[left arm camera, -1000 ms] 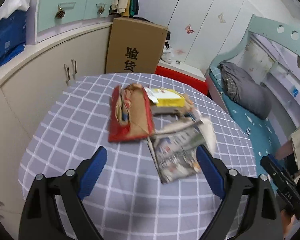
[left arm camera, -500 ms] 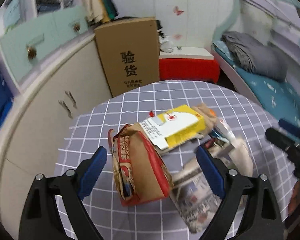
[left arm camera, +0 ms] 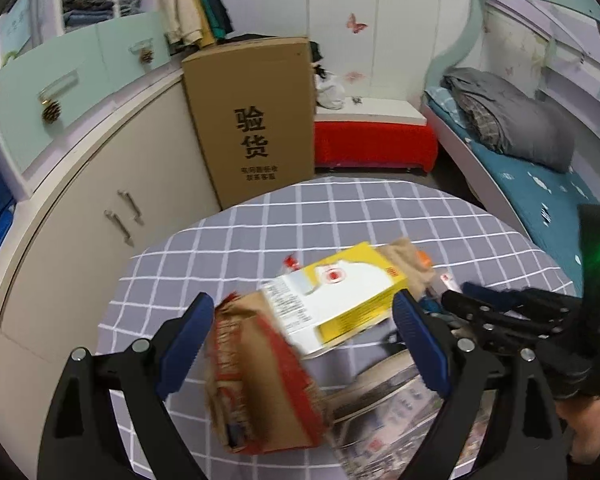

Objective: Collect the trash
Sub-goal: 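Grasp the white dropper bottle with the right tool while the left tool grasps a paper scrap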

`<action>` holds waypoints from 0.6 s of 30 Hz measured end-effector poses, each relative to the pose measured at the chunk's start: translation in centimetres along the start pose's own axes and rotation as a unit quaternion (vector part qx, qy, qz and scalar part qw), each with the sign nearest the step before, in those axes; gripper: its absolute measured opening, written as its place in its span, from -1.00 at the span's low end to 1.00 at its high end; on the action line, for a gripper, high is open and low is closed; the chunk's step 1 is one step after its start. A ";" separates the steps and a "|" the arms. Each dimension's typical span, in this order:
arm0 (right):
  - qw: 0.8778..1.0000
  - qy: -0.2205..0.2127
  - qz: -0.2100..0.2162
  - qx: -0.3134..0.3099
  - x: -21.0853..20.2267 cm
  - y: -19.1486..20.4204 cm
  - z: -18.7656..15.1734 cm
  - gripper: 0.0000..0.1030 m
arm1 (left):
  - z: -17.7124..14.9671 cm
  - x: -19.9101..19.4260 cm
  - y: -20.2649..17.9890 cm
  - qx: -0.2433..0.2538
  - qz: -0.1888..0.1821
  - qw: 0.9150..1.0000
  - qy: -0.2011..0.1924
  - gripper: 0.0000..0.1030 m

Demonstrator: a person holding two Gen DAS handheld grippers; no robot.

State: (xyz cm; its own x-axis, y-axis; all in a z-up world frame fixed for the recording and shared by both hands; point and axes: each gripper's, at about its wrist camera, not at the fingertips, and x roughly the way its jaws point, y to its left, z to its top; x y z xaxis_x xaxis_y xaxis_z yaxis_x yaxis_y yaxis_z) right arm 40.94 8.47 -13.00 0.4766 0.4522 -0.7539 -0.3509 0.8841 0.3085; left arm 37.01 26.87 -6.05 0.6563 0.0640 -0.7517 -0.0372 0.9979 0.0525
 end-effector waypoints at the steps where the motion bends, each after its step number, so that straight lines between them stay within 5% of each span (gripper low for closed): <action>1: 1.000 -0.003 -0.001 0.001 -0.2 -0.3 0.0 -0.53 | 0.1 0.1 -0.4 0.003 -0.002 1.000 0.001 0.73; 6: 0.999 -0.034 -0.009 0.023 -2.0 -3.1 -0.1 -0.53 | 1.4 1.2 -3.9 0.029 -0.021 0.999 0.010 0.73; 10: 0.998 -0.050 0.005 0.047 -3.2 -5.4 -0.4 -0.53 | 2.2 2.8 -7.0 0.053 0.003 0.998 0.022 0.72; 14: 0.996 -0.057 0.023 0.057 -3.9 -6.7 -0.6 -0.53 | 3.2 4.5 -9.1 0.079 0.024 0.996 0.041 0.31; 18: 0.996 -0.063 0.031 0.058 -4.1 -7.4 -0.5 -0.53 | 4.4 6.6 -8.3 0.041 0.025 0.996 0.072 0.29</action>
State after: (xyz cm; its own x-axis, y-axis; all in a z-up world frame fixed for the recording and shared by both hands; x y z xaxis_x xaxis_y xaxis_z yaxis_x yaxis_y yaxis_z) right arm 41.15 0.02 -12.51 0.5574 0.5108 -0.6545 -0.2915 0.8585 0.4218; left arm 44.97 18.94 -8.52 0.5400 0.1198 -0.8331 -0.0015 0.9900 0.1414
